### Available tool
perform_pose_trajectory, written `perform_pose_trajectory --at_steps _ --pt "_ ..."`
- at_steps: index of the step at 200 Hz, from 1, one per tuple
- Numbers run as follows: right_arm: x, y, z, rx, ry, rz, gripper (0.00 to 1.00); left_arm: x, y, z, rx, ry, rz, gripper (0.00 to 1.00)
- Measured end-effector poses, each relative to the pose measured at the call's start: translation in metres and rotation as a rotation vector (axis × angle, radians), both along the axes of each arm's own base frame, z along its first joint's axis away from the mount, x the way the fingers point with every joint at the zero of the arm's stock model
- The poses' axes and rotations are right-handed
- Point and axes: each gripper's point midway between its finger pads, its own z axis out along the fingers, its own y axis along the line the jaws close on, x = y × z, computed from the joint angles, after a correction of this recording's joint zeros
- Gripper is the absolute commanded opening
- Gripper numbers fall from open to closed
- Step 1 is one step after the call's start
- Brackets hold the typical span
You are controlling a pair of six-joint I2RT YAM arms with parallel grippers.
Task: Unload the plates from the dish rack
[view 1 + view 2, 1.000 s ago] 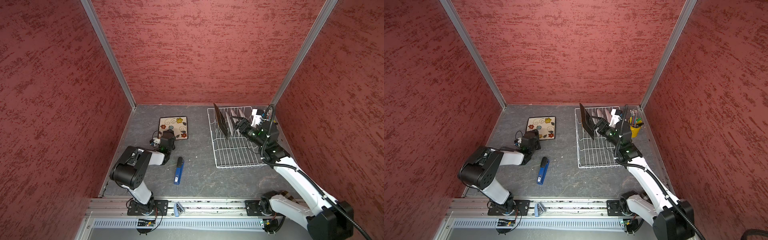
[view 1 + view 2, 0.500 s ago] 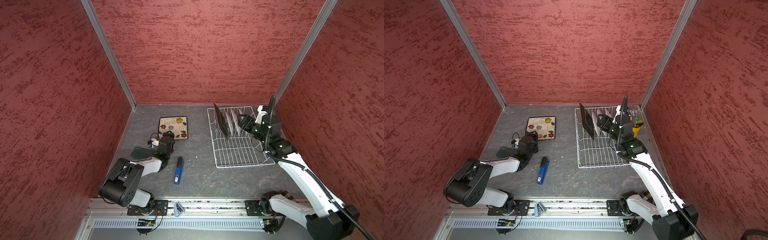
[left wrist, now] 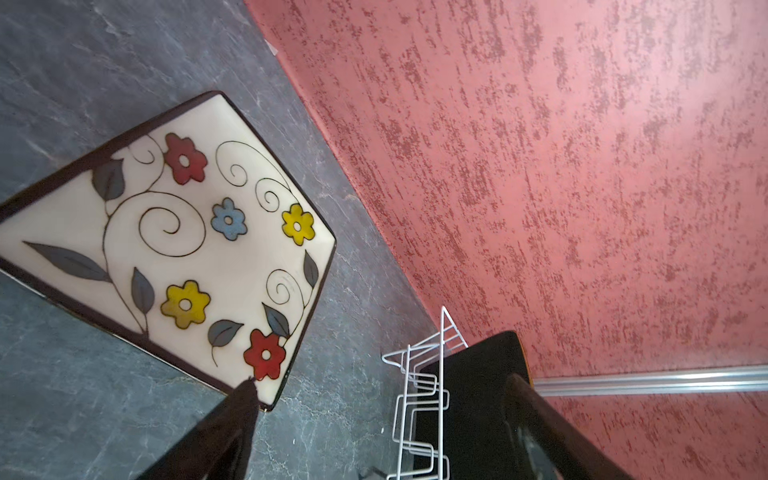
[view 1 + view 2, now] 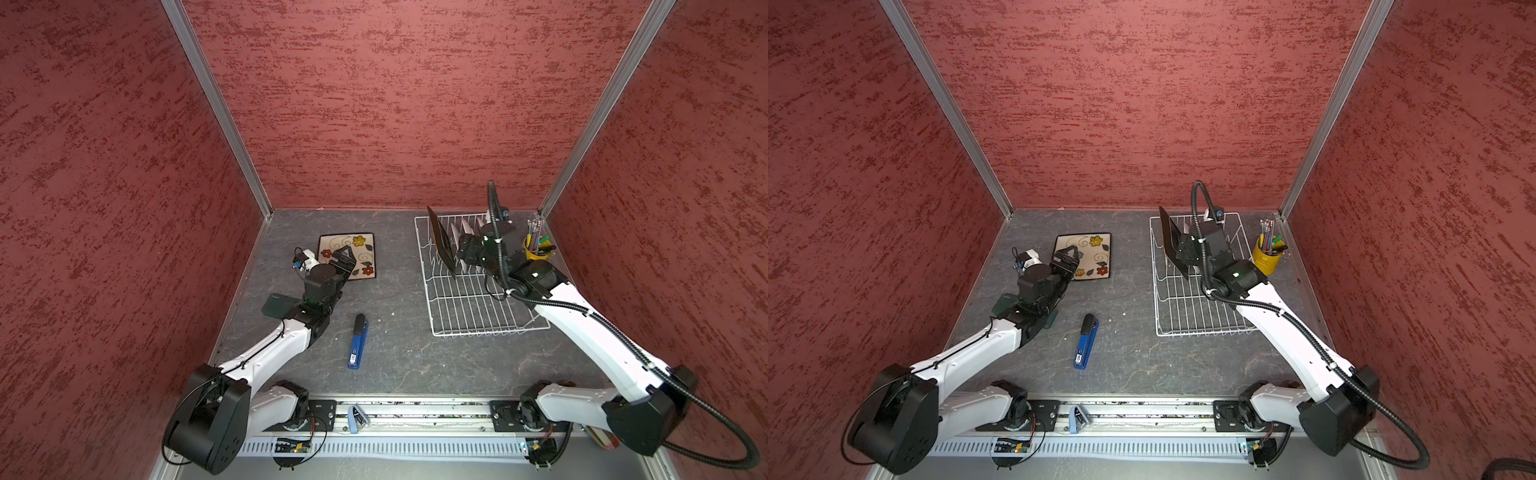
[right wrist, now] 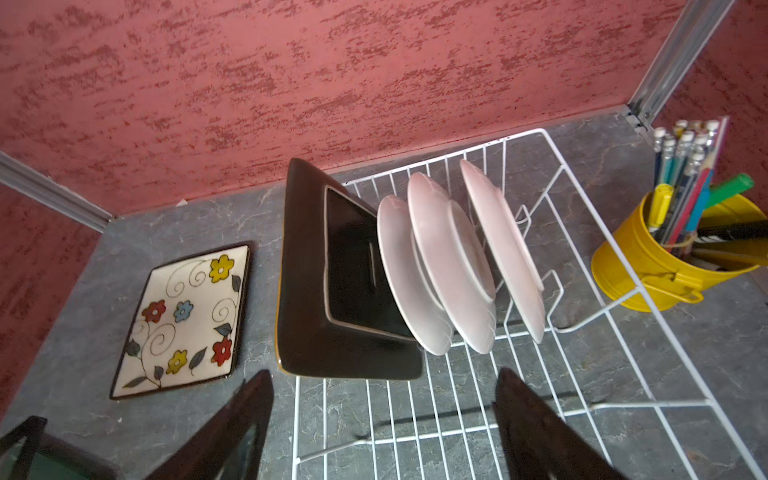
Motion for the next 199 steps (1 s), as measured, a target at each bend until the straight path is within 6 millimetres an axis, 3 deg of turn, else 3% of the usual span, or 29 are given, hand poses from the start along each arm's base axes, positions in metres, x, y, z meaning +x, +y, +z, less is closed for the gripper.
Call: perform_pose_trajectory --at_steps 26,56,106,147,199 --pt "0.003 0.023 0.001 -0.055 0.015 0.029 0.85 -0.005 -0.005 -0.005 0.054 0.021 -0.053 0.92" --pt "0.022 0.043 0.003 -0.104 0.042 0.024 0.86 -0.008 -0.008 -0.014 0.094 0.055 -0.083 0.92" --pt "0.044 0.074 -0.027 -0.222 0.137 0.031 0.90 -0.008 -0.006 -0.015 0.099 0.058 -0.093 0.92" --pt "0.061 0.081 -0.046 -0.333 0.191 -0.008 0.91 -0.009 -0.002 -0.021 0.095 0.071 -0.091 0.92" --pt "0.070 0.064 -0.067 -0.495 0.222 -0.103 0.81 -0.011 0.001 -0.026 0.083 0.080 -0.091 0.92"
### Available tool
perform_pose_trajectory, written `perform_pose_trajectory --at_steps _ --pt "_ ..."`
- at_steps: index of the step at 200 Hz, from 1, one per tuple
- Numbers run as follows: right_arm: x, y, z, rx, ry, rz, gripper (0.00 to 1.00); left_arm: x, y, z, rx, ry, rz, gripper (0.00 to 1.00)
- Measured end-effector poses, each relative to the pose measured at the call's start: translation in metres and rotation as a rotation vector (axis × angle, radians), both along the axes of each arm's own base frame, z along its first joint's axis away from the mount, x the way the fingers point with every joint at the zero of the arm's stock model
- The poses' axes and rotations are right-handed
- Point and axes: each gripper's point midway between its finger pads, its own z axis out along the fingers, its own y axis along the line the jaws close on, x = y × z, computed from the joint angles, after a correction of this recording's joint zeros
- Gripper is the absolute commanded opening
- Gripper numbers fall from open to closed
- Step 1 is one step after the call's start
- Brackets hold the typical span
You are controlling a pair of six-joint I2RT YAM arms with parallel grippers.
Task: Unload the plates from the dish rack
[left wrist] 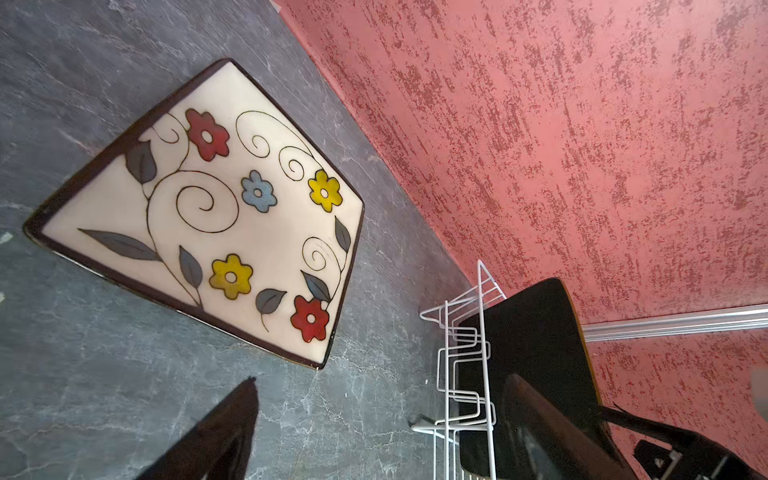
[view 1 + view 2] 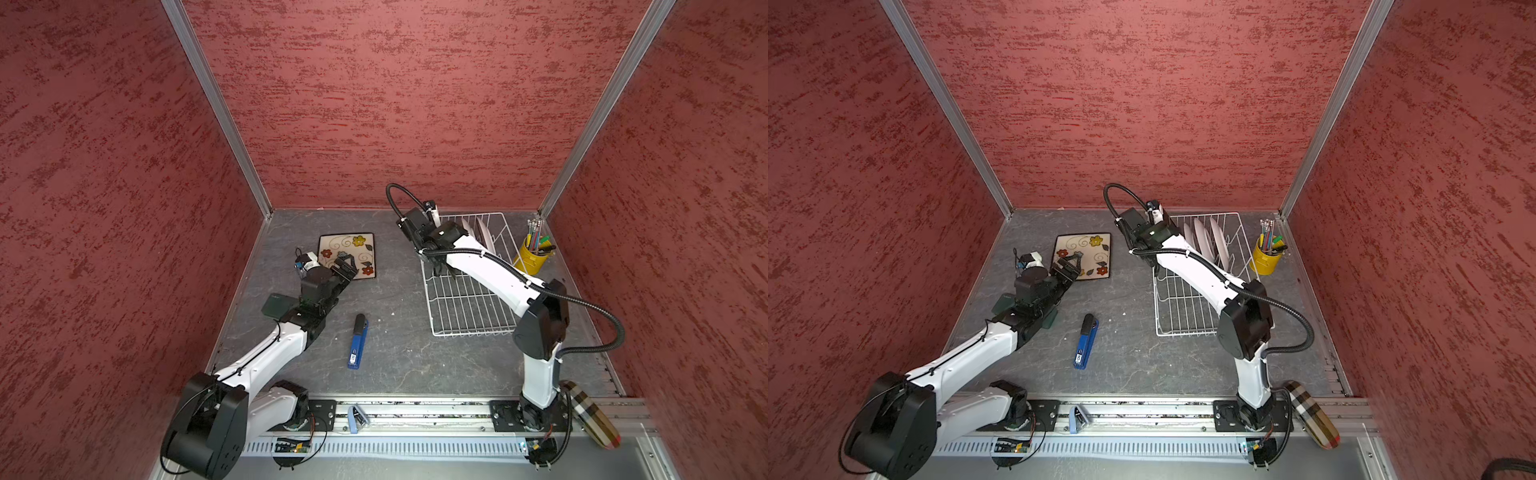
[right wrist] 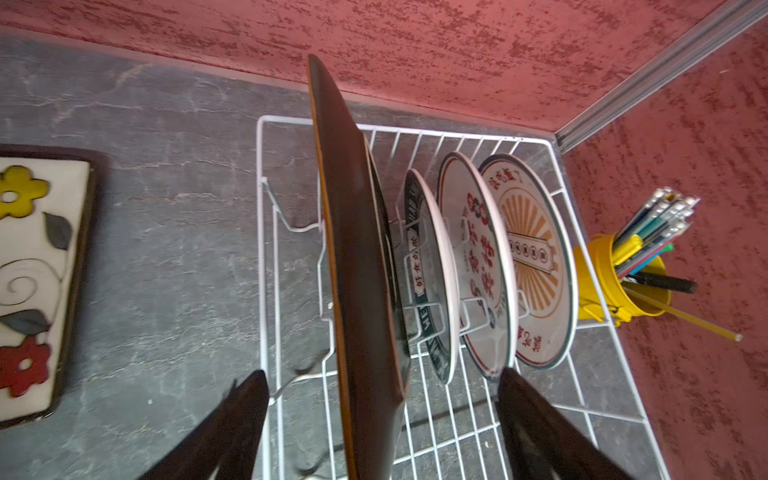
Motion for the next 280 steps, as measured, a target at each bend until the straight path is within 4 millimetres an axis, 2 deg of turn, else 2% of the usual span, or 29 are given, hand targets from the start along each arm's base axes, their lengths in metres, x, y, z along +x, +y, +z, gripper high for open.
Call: perform_pose_trajectory --at_steps 109,147,174,228,254,280 --pt "-0.001 -0.009 -0.027 -0.089 0.014 -0.006 0.53 -0.001 -0.001 -0.003 -0.022 0.010 -0.005 0.91" --pt "-0.002 -0.011 -0.036 -0.110 0.025 0.002 0.40 -0.001 -0.001 -0.002 -0.024 0.009 -0.007 0.91" --pt "-0.001 -0.010 -0.037 -0.109 0.020 0.001 0.36 -0.001 -0.003 -0.001 -0.035 0.005 -0.010 0.90" --pt "0.002 -0.010 -0.037 -0.108 0.003 -0.003 0.21 -0.001 -0.005 -0.001 -0.046 0.005 -0.016 0.89" --pt "0.002 -0.017 -0.035 -0.170 -0.008 -0.011 0.13 -0.001 -0.005 -0.002 -0.047 0.007 -0.017 0.89" --pt "0.004 -0.019 -0.032 -0.175 -0.024 -0.020 0.12 -0.001 -0.006 -0.002 -0.048 0.007 -0.019 0.89"
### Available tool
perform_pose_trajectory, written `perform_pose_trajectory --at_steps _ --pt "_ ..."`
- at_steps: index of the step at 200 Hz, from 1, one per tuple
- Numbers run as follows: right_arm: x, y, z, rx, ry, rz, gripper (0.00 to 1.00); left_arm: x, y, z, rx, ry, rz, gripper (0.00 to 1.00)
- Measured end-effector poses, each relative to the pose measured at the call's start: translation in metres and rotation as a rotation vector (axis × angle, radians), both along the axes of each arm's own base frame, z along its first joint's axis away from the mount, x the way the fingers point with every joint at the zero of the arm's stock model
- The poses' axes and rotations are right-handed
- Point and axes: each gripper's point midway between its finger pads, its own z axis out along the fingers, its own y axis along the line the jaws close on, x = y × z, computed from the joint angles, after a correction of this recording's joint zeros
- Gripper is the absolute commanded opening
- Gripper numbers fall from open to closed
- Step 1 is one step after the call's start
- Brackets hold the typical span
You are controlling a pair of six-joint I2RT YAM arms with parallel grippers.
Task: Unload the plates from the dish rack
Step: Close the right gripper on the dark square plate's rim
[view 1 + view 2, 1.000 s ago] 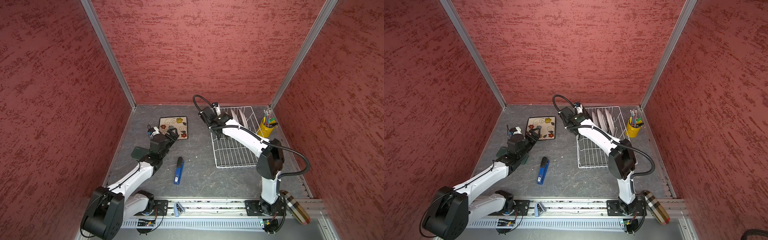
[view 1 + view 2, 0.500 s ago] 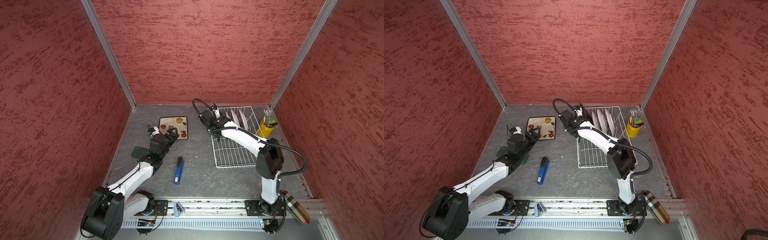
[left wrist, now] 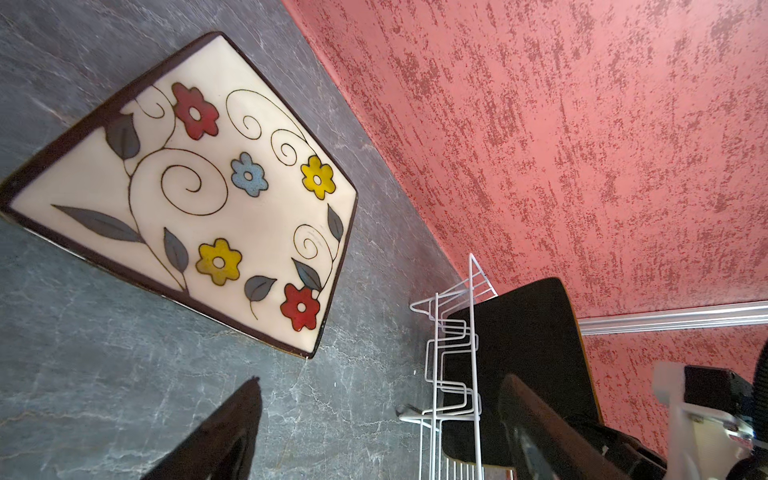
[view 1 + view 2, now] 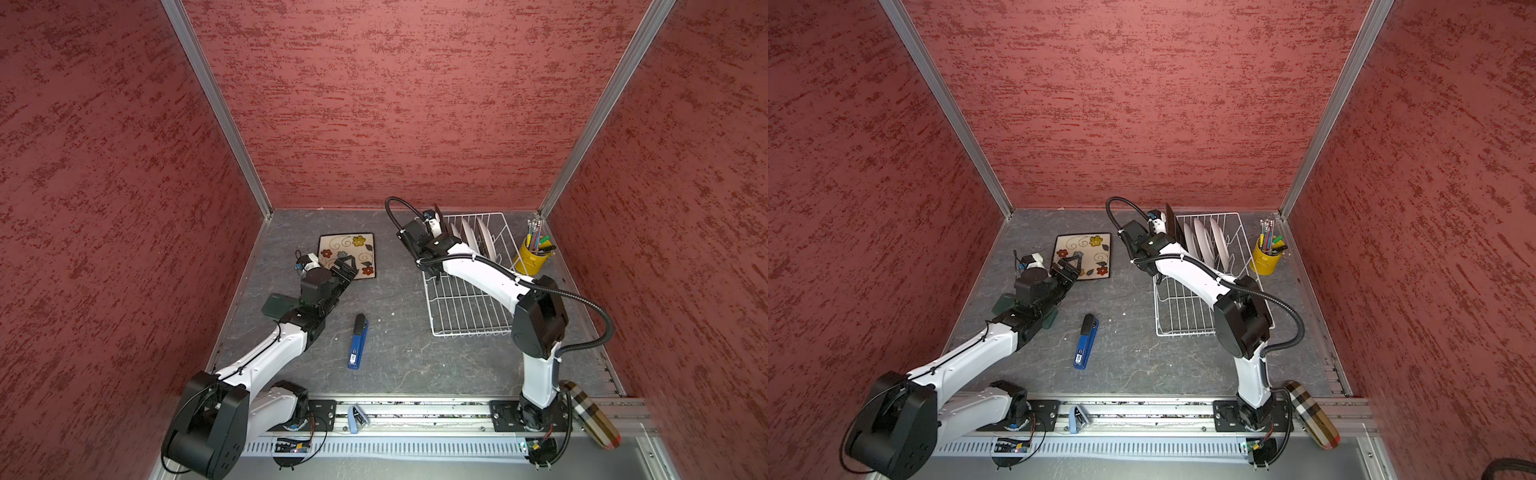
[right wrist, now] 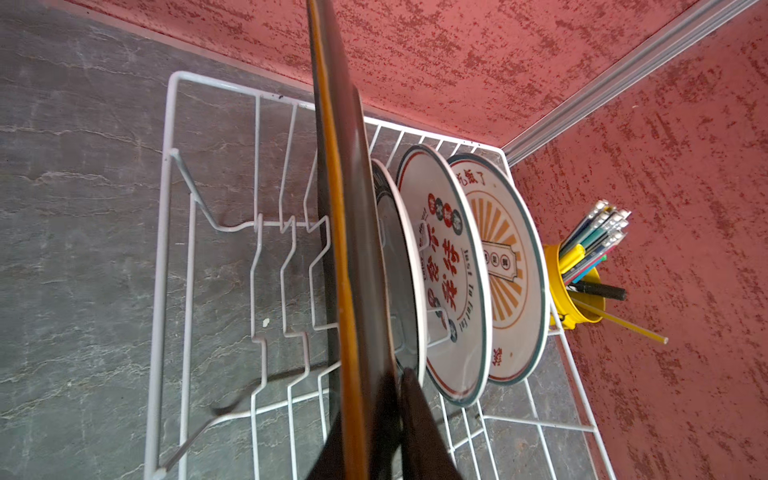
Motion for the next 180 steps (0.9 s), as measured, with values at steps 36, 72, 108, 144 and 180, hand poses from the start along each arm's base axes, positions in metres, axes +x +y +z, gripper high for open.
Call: perform_pose_trajectory --at_steps 36,72,108,144,180 --pt "0.0000 -0.0002 0.0001 -0.004 0.000 0.000 0.05 0.0000 0.0000 0.0000 0.000 0.000 0.000 0.89" --pt "-0.0001 -0.0005 0.0004 -0.007 -0.002 -0.001 0.00 0.0000 0.0000 0.0000 0.000 0.000 0.000 0.88" --pt "-0.0002 -0.0004 0.0006 -0.007 -0.003 -0.001 0.00 0.0000 0.0000 -0.0001 0.000 0.000 0.000 0.88" --pt "-0.0009 0.0005 0.0008 -0.012 -0.009 0.000 0.00 0.0000 0.0000 -0.0001 0.000 0.000 0.000 0.88" --pt "-0.0067 -0.0001 0.0030 -0.009 -0.015 0.008 0.00 0.0000 0.0000 -0.0002 0.000 0.001 0.000 0.87"
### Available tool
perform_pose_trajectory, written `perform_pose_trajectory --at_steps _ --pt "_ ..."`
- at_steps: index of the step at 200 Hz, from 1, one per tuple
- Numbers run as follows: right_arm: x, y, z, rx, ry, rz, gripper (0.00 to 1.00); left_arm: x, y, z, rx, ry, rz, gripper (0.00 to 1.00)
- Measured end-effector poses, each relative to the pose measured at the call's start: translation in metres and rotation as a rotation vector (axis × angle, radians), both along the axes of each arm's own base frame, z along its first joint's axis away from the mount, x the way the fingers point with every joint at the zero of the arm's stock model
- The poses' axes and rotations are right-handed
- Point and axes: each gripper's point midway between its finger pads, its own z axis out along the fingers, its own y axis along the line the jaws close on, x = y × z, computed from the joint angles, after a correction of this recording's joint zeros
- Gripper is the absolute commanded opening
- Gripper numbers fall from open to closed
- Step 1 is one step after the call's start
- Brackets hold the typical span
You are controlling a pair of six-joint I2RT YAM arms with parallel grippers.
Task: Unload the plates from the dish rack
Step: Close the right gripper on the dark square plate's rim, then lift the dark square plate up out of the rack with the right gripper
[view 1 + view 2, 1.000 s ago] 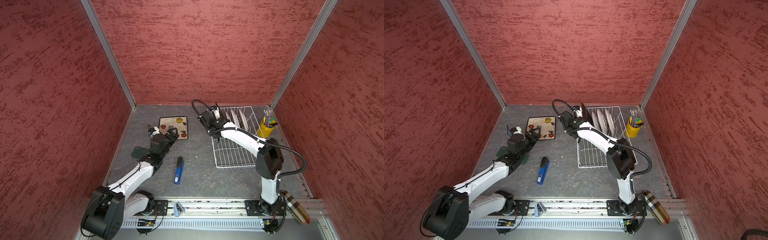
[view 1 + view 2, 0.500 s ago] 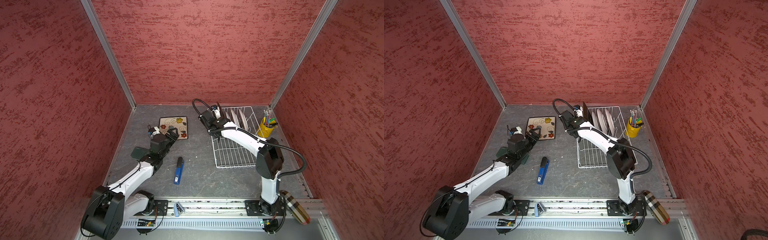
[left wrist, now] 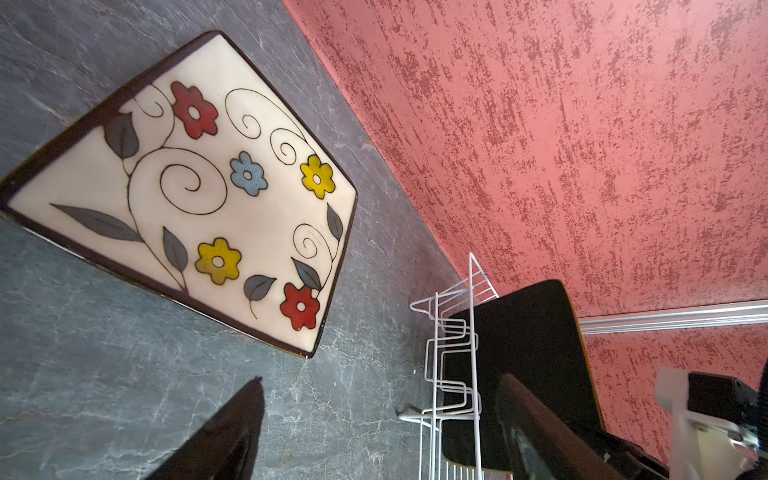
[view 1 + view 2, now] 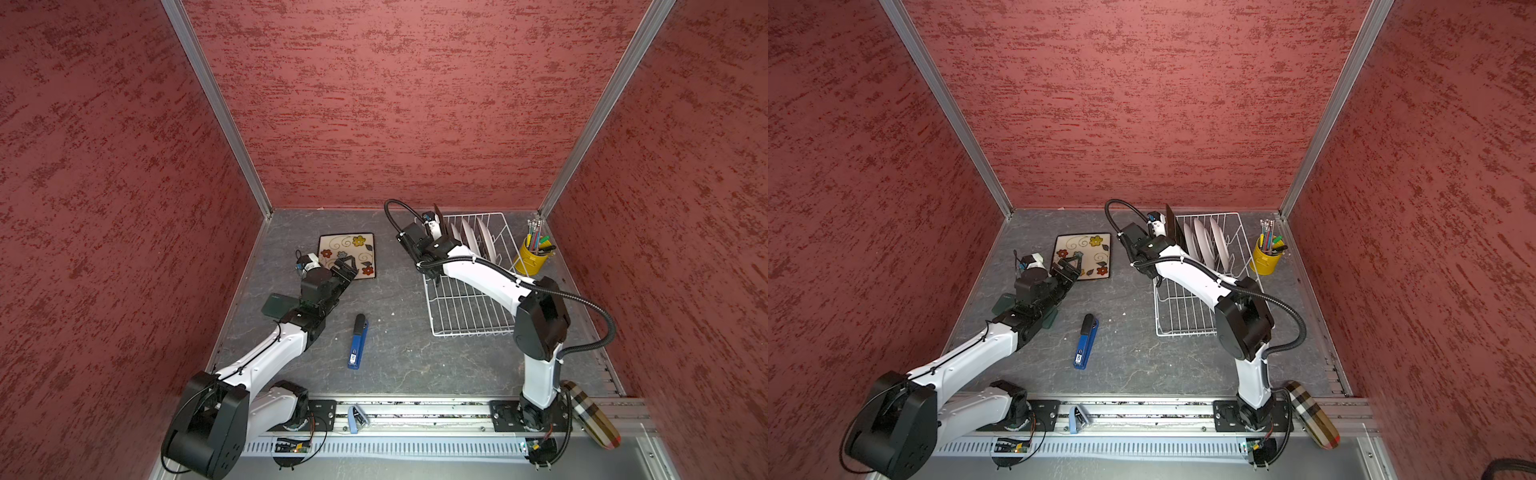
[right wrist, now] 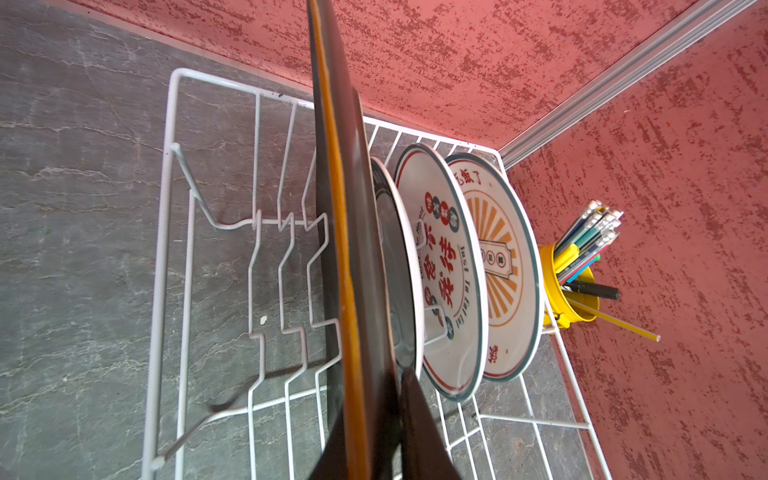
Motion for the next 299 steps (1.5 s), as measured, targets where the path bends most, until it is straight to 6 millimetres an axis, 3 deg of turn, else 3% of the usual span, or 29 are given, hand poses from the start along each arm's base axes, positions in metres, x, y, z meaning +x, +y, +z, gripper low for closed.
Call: perform_pose_trajectory --at_steps 55,299 --pt "-0.008 0.001 0.010 0.005 -0.011 0.019 0.00 0.000 0.000 0.000 0.000 0.000 -0.001 0.87" --pt "-0.042 0.017 0.135 0.049 -0.290 0.158 0.00 -0.001 -0.004 0.000 0.008 -0.004 -0.004 0.87"
